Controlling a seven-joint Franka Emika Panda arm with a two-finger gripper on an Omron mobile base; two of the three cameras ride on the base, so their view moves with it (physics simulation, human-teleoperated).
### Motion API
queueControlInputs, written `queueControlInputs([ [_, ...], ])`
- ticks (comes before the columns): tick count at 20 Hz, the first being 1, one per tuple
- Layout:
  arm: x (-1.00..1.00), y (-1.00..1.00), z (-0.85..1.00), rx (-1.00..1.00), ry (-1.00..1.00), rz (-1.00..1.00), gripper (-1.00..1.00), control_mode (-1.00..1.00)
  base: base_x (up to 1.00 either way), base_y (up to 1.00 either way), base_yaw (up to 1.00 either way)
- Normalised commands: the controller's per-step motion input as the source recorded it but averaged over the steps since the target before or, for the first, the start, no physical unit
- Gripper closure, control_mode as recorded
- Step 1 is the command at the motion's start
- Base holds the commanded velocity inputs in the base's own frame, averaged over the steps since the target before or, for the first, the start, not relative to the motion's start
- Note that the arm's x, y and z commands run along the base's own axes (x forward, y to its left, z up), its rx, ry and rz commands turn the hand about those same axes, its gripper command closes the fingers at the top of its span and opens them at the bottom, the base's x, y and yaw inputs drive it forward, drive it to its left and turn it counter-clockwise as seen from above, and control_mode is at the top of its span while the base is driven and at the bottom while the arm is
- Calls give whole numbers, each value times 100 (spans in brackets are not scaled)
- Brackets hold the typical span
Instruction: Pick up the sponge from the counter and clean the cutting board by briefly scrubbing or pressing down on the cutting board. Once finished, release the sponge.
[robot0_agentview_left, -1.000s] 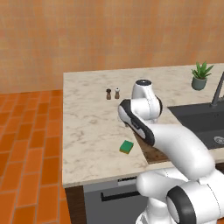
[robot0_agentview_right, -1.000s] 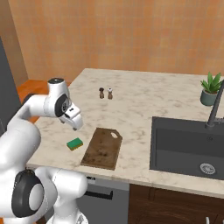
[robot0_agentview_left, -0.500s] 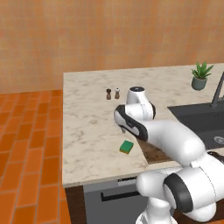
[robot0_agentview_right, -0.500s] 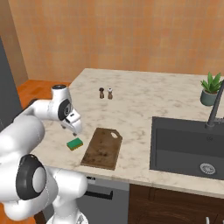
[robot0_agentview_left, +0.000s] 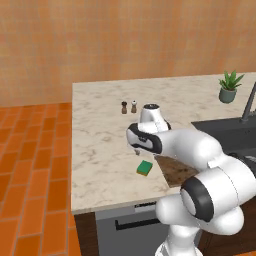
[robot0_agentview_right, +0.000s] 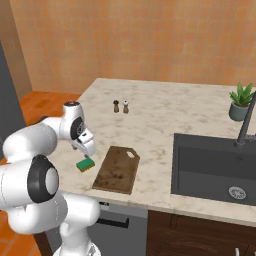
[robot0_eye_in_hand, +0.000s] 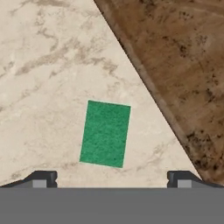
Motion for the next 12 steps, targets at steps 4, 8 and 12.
queueControlInputs([
  [4,7,0,-26,0,5,0,-100,-100,0,0,0],
  [8,0,0,-30,0,4,0,-100,-100,0,0,0],
  [12,0,0,-30,0,8,0,-100,-100,0,0,0],
])
